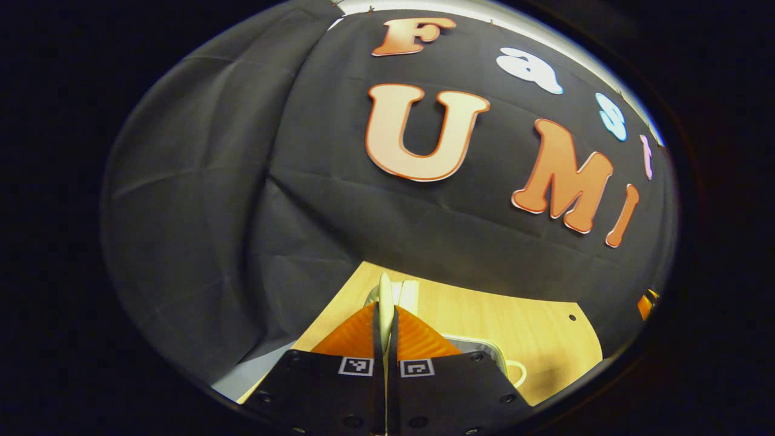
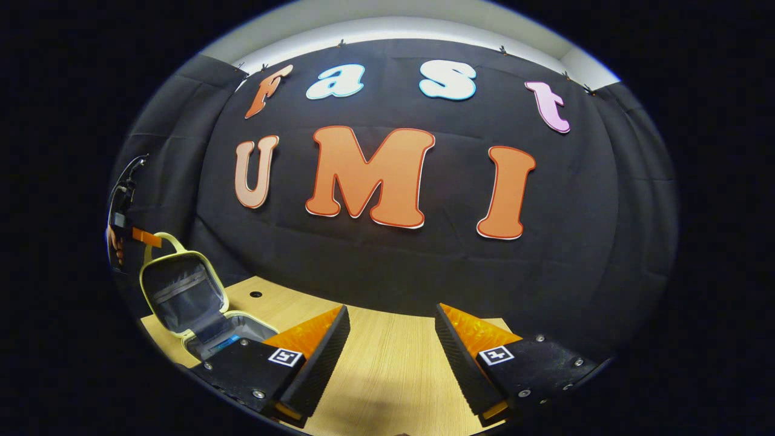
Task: First open the suitcase, pack the skin care products into it, and then close the suitcase.
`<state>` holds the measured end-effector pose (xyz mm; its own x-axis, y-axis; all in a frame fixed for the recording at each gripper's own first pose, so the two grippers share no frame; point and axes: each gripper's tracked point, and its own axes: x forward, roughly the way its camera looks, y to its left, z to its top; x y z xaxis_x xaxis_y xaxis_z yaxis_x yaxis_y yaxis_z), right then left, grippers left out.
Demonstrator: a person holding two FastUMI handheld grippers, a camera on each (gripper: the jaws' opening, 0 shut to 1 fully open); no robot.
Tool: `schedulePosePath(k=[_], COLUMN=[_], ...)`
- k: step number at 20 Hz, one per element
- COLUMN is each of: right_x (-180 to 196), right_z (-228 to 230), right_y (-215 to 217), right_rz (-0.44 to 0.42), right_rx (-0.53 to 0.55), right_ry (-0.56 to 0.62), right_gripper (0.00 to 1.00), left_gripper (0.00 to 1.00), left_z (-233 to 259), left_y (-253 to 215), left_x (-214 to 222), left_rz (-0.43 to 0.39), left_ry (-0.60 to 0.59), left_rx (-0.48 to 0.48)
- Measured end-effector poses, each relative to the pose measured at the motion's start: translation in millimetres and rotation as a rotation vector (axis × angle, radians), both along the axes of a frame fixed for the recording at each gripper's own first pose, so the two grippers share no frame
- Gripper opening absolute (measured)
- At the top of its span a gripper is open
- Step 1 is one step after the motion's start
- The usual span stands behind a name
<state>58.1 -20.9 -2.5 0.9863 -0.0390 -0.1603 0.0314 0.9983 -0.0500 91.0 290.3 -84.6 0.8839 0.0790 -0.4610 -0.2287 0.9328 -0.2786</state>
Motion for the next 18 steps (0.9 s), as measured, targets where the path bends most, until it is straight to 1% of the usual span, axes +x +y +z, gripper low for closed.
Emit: schedulePosePath(k=[3,7,9,12,16,18], right_x=[1.1,1.2,1.5,1.1,0.8,-0.5], right_z=[1.2,-13.4,-18.8,-29.7,-36.8,-39.6], right_y=[-11.1,-20.7,-22.6,-32.2,-43.5,-50.0], right_rz=[-0.002,-0.001,0.008,0.014,0.021,0.023], right_rx=[0.005,0.011,0.019,0.001,0.011,0.008], right_ry=[-0.017,-0.01,-0.007,0.009,0.016,0.017], right_gripper=[0.91,0.91,0.91,0.92,0.92,0.92], left_gripper=[0.02,0.02,0.02,0.02,0.02,0.02], left_z=[15.1,20.8,21.9,19.8,16.2,12.6], left_y=[-42.0,-90.1,-110.8,-139.5,-172.3,-188.1], left_x=[4.8,12.6,14.8,17.2,16.6,15.8], left_rz=[-0.052,-0.094,-0.111,-0.141,-0.158,-0.172], left_ry=[-0.026,-0.054,-0.062,-0.076,-0.093,-0.091], left_rx=[0.002,-0.047,-0.069,-0.093,-0.184,-0.189])
